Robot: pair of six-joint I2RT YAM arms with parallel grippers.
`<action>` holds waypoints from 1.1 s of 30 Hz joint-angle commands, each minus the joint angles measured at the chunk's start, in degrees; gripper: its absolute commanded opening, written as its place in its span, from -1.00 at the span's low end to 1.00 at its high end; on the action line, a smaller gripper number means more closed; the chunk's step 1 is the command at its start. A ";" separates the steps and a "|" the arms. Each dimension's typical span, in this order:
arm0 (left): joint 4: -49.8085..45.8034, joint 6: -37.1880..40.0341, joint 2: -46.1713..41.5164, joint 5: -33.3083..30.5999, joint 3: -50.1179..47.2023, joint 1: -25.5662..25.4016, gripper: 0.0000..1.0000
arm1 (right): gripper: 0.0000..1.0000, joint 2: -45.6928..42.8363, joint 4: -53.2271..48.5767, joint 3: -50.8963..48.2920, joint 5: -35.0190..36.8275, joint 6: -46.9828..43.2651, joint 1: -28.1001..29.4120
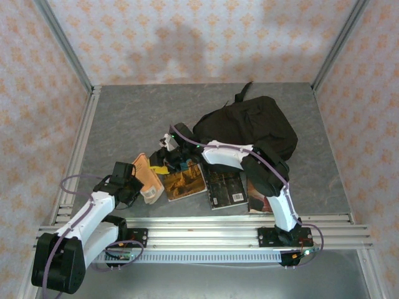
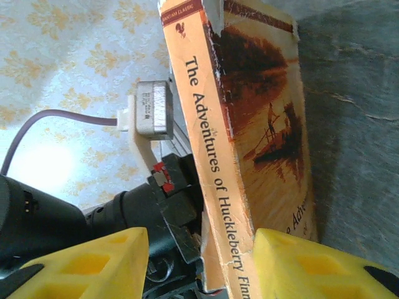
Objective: Pack the student bag
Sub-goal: Pick up the book from the bottom-left of the table.
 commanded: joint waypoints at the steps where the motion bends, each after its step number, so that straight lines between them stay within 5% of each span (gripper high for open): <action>1: 13.58 -0.17 2.95 6.43 -3.54 -0.73 -1.00 | -0.03 3.15 5.37 -0.53 -2.66 3.09 2.78; 16: 13.96 0.58 3.83 6.26 -3.66 -0.70 -1.00 | -0.11 9.11 -11.22 4.57 4.81 -8.67 3.81; 24: 7.50 1.41 -0.52 4.51 -1.54 -0.76 -1.00 | -0.77 3.42 -18.18 2.37 12.59 -14.65 1.19; 28: 2.57 0.98 -6.15 4.14 -0.12 -0.75 -0.70 | -0.88 -1.10 -17.93 0.75 13.86 -16.12 0.79; 33: 2.59 1.51 -12.81 7.52 1.63 -0.69 -0.09 | -0.88 -7.08 -21.10 0.87 15.98 -19.91 0.69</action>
